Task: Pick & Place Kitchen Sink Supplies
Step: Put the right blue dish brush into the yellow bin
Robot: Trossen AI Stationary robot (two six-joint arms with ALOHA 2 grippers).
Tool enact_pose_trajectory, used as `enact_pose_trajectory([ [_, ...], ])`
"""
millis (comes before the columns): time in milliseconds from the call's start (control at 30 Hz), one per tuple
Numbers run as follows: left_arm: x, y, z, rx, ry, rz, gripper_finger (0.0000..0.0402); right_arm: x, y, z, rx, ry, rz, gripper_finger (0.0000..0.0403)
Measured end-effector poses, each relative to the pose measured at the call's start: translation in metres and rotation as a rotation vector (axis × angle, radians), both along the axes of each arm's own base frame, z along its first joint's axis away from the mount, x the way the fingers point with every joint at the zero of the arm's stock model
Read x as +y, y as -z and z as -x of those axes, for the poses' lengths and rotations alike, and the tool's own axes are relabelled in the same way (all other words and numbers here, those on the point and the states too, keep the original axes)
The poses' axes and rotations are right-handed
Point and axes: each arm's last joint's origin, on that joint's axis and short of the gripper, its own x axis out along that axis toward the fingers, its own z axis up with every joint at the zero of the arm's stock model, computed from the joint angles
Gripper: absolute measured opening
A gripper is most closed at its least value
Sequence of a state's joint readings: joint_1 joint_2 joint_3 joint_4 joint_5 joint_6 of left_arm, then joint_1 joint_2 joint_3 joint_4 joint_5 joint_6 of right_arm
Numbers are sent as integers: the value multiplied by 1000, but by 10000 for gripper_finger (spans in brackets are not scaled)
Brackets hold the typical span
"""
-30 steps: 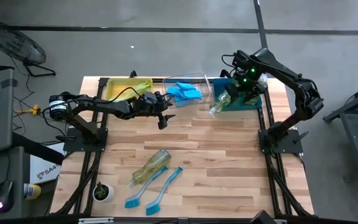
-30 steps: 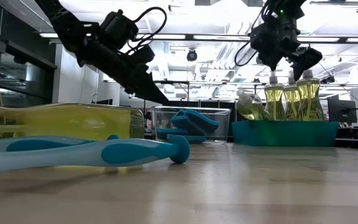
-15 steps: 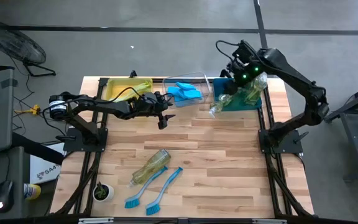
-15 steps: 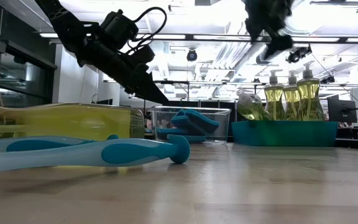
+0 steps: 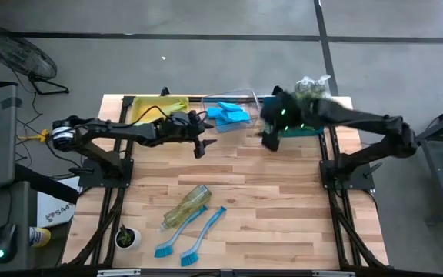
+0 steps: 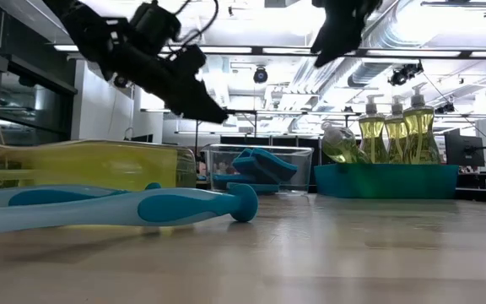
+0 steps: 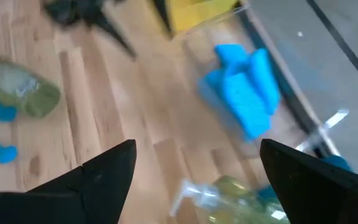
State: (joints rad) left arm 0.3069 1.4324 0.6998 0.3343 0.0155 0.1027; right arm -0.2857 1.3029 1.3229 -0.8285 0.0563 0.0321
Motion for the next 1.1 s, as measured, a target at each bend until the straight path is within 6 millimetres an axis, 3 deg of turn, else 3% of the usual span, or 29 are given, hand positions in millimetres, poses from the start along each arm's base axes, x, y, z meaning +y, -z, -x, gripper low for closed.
enact_pose_trajectory([
  [333,-27,-31,23,-16,26,70,268,59,83,-20,-12,-340,96,336],
  [567,-64,-44,39,8,42,123,268,96,113,-24,-176,-557,240,336],
  [733,-93,-44,47,55,40,149,268,118,134,-30,-364,-611,287,336],
  [900,-120,-37,56,122,-3,187,268,133,166,-44,-338,-676,284,336],
  [1100,-152,-34,68,125,-31,227,268,154,191,-79,-275,-786,276,336],
])
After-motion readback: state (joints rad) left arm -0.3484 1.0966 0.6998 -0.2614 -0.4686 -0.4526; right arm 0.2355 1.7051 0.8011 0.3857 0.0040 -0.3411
